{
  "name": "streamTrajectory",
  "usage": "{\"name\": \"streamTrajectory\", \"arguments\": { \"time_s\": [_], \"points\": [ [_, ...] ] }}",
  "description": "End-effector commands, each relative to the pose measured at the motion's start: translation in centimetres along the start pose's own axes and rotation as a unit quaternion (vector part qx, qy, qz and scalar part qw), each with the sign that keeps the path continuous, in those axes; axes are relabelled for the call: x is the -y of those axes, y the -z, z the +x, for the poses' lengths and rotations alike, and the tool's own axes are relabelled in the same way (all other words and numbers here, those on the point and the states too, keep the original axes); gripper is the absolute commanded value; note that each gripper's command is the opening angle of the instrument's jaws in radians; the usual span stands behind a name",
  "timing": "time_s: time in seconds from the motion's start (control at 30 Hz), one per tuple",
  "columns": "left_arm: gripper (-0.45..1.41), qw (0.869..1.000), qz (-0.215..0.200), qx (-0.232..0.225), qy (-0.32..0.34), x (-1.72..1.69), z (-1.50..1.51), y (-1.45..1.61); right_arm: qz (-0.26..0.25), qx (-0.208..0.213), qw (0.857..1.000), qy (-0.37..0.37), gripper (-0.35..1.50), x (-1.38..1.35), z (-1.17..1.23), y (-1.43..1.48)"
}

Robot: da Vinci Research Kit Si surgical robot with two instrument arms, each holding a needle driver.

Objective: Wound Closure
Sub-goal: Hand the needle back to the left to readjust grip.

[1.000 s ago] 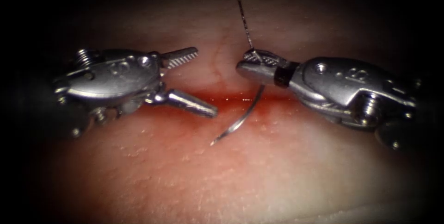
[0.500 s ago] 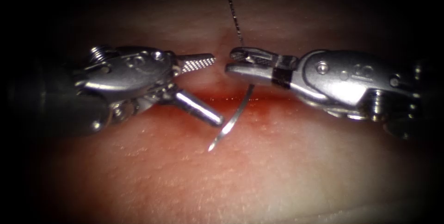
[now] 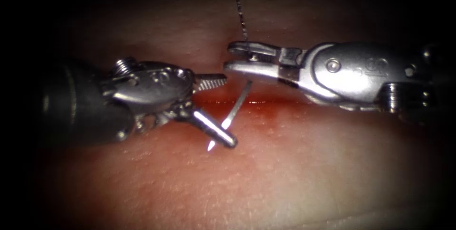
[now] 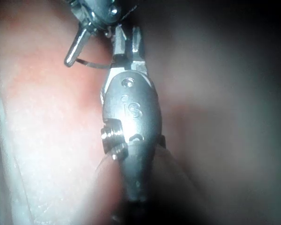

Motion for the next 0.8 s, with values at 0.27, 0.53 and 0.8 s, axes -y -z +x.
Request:
{"name": "streamTrajectory", "arguments": {
  "time_s": [0.27,0.53,0.8],
  "points": [
    [0.66,0.999,-0.037,-0.013,0.011,0.04,0.02,-0.13,0.001,-0.006,1.0,0.005,-0.35,0.09,-0.02,-0.12],
    [-0.38,0.998,-0.066,-0.012,0.003,0.06,-0.01,-0.06,0.007,-0.01,1.0,0.007,-0.35,0.11,-0.01,-0.14],
    [-0.45,0.995,-0.085,-0.051,-0.007,0.11,0.01,0.04,0.007,-0.009,1.0,0.006,-0.35,0.1,0.01,-0.15]
  ]
}}
